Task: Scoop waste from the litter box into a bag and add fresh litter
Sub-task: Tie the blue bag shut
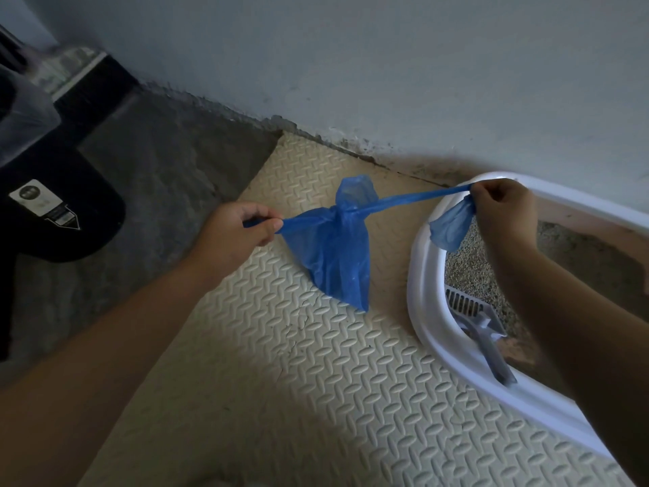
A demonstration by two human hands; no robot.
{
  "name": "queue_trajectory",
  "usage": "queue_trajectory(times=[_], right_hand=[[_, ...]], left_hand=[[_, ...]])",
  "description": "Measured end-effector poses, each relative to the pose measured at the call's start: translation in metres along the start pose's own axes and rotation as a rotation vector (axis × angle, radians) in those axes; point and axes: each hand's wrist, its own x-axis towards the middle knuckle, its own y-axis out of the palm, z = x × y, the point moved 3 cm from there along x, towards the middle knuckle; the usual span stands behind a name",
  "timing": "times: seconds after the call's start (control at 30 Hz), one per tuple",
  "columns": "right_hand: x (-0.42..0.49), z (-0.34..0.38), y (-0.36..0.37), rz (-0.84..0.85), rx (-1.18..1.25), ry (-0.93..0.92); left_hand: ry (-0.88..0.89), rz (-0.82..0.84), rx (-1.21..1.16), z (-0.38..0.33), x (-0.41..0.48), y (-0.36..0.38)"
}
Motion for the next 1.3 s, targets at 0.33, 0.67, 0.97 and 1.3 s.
queue_trajectory(times=[0.33,0.67,0.97,1.3], right_hand=[[-0.070,0.049,0.044,0.393,-0.042,-0.652],[-0.069,0.026,0.079,0.416,0.030,-0.559],[-0.042,0.012,0.090,0.346,0.105,-0.297],[-0.037,0.009,0.107,0.448,0.020,-0.233]], left_hand=[[0.104,0.126,-0.066,-0.010,0.009,0.030],[0.161,0.296,0.192,-0.005,0.030,0.057],[0.145,0.435,0.235,-0.019,0.054,0.066],[0.179,0.382,0.414,-0.003,0.060,0.084]])
